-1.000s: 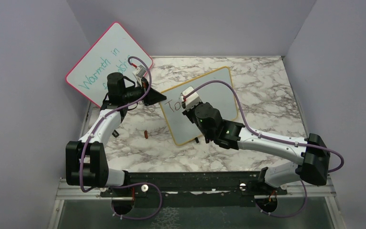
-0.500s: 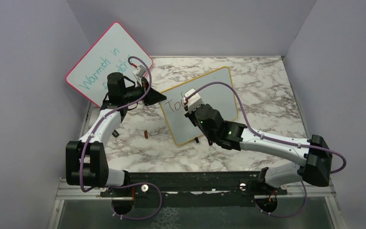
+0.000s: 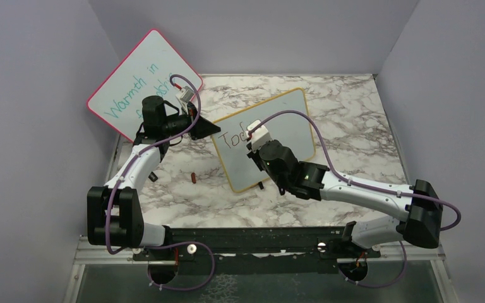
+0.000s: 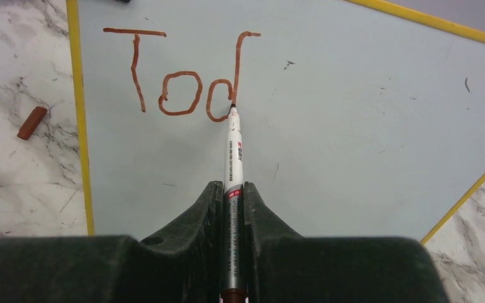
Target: Write a sentence on the whiteboard
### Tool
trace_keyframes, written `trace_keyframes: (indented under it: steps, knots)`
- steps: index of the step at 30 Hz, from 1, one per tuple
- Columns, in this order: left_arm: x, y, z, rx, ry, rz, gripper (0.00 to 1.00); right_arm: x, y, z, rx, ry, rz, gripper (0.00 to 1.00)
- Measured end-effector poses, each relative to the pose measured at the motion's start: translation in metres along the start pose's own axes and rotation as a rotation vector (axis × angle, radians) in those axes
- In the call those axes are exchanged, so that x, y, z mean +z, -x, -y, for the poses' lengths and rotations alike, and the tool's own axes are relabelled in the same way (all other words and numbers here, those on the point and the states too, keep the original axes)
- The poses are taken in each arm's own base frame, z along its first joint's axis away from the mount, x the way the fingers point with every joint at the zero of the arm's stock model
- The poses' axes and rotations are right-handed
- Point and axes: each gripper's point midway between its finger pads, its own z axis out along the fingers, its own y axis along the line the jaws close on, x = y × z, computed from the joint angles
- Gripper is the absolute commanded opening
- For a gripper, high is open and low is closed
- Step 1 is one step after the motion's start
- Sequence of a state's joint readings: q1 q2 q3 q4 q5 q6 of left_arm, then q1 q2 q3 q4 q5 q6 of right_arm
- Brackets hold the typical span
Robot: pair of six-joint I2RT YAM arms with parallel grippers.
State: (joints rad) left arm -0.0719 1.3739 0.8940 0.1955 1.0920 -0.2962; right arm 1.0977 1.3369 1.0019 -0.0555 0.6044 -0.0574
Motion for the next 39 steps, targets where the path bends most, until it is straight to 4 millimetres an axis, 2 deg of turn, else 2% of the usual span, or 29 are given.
trace_keyframes:
  steps: [25, 39]
  knots:
    - [0.0, 0.0, 0.0, 0.0, 0.0, -0.001, 0.0, -0.008, -0.015, 0.004, 0.002, 0.001, -0.018, 0.01]
    - [0.0, 0.0, 0.0, 0.002, 0.0, -0.004, 0.0, -0.007, 0.004, 0.014, 0.016, -0.026, 0.051, 0.01]
